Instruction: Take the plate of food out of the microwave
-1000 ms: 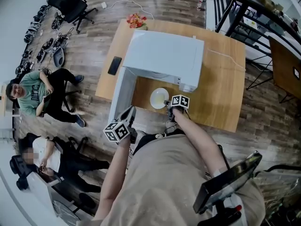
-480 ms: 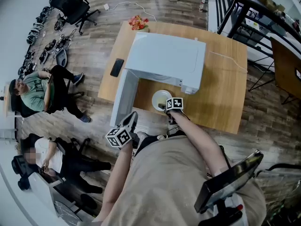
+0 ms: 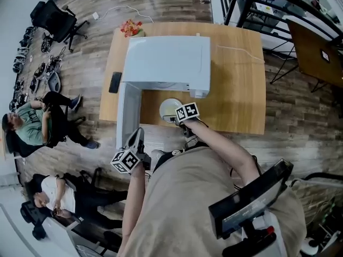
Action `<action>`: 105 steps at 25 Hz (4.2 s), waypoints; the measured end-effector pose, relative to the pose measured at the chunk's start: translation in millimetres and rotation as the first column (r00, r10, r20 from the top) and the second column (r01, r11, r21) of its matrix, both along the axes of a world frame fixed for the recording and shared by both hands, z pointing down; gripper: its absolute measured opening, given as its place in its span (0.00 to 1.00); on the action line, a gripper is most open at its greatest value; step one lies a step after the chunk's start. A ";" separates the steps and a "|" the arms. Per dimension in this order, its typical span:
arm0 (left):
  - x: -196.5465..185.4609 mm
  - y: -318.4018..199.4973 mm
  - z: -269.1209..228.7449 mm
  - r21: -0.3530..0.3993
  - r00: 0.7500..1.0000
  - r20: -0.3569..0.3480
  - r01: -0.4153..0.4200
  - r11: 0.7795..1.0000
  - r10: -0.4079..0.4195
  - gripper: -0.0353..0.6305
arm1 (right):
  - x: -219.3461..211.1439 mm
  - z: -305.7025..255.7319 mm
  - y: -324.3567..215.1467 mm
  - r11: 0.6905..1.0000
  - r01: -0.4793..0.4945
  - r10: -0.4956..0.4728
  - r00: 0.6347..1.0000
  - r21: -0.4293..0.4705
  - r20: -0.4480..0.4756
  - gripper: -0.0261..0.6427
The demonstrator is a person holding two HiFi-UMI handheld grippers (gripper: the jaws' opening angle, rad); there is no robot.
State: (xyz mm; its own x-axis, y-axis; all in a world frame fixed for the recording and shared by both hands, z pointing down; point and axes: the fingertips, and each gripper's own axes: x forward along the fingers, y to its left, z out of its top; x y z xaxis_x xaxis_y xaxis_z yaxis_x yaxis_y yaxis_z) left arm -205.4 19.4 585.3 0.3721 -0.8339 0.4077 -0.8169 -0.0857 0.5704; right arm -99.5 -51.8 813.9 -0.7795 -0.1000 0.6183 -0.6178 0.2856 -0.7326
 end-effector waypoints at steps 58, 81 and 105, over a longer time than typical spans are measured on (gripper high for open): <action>-18.7 -54.4 -102.6 0.297 0.945 -0.014 -0.309 0.903 0.328 0.06 | 154.2 -372.4 46.7 0.372 -0.280 0.492 0.868 0.885 0.067 0.41; -28.3 -35.9 -89.0 0.257 0.958 -0.047 -0.263 0.930 0.284 0.06 | 154.0 -358.6 49.2 0.422 -0.354 0.496 0.861 0.834 0.115 0.37; -13.6 -32.7 -78.7 0.236 0.974 -0.056 -0.203 0.950 0.222 0.06 | 152.0 -338.0 31.3 0.493 -0.277 0.384 0.920 0.825 0.079 0.27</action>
